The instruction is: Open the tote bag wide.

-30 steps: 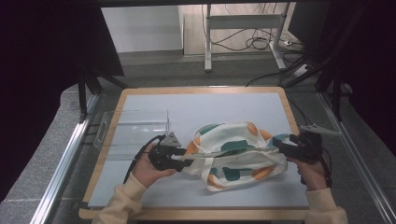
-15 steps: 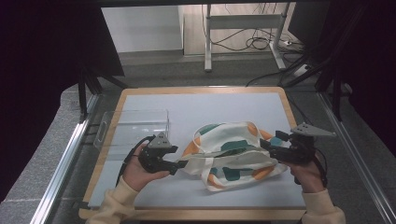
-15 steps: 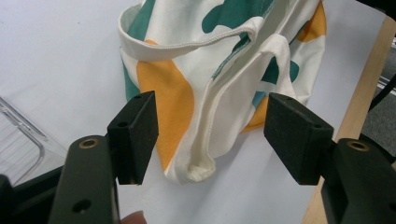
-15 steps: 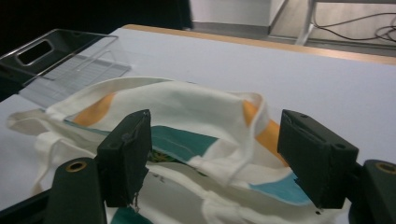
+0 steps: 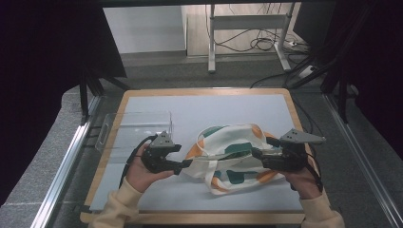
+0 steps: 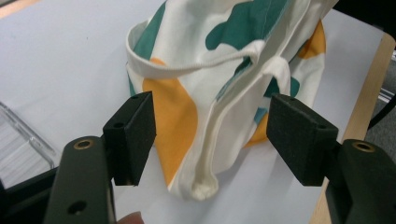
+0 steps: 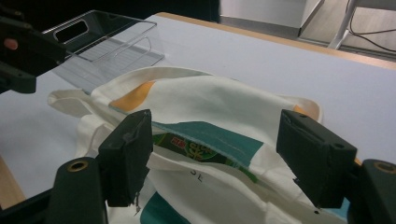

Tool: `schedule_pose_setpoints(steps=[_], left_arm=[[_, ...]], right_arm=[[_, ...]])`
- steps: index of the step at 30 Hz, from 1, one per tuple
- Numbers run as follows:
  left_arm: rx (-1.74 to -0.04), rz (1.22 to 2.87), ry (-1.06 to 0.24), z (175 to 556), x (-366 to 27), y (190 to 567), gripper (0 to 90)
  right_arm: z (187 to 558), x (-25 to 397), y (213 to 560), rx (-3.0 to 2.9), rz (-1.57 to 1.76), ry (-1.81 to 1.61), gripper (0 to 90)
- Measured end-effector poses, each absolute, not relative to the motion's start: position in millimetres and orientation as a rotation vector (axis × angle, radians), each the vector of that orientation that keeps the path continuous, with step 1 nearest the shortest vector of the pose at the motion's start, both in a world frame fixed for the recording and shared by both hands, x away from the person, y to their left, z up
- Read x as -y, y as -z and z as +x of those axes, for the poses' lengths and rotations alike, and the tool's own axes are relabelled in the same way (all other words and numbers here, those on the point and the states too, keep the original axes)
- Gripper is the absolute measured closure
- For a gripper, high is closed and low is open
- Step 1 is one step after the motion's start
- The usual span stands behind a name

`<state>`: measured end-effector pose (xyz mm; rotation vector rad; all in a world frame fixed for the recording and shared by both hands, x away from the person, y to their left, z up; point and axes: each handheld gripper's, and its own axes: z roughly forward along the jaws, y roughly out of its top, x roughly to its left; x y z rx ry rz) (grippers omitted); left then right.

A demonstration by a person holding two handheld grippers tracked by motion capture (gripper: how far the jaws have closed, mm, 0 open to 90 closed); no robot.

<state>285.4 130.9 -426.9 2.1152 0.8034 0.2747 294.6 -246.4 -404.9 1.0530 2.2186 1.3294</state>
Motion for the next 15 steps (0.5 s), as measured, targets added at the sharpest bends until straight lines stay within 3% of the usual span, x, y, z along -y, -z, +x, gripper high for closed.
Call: schedule_pose_setpoints(steps=[15], left_arm=[[-0.718, 2.110, -0.281, 307.0, -95.6, 420.2, 33.7]], right_arm=[[287.5, 246.1, 407.1, -2.234, 1.051, -1.319, 26.9]])
